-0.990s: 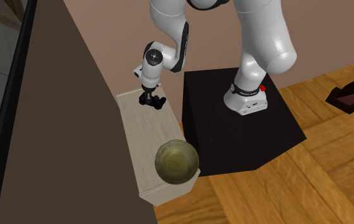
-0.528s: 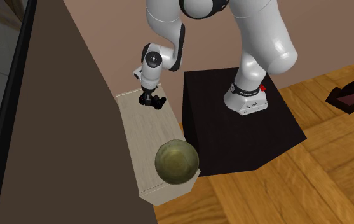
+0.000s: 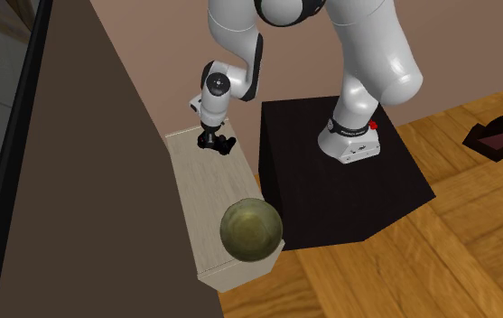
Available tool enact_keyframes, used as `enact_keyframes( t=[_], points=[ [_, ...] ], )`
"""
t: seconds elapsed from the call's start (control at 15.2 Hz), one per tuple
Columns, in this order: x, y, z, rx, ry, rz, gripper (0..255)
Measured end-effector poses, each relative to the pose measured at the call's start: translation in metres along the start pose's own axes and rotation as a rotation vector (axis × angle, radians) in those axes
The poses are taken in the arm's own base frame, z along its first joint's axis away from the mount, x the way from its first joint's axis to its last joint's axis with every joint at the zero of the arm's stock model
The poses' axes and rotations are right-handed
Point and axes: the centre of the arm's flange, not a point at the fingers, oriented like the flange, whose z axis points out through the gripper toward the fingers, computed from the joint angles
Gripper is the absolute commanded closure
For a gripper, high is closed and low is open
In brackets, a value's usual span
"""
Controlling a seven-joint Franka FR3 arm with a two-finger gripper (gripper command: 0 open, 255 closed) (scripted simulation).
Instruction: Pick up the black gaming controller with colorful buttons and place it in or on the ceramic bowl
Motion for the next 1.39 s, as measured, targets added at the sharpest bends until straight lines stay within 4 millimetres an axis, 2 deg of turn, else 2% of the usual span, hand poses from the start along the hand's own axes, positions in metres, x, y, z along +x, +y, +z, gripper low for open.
enact_keyframes(
  t=[0.33,0.92,0.99,1.12,1.39],
  points=[
    [-0.001,0.000,-0.002,0.001,-0.002,0.003,255],
    [0.010,0.009,-0.045,0.001,0.000,0.001,255],
    [0.010,0.010,-0.045,0.000,0.001,0.000,0],
    [0.008,0.007,-0.045,0.004,-0.010,-0.022,0],
    [-0.022,-0.009,-0.043,0.025,-0.087,-0.252,0]
  ],
)
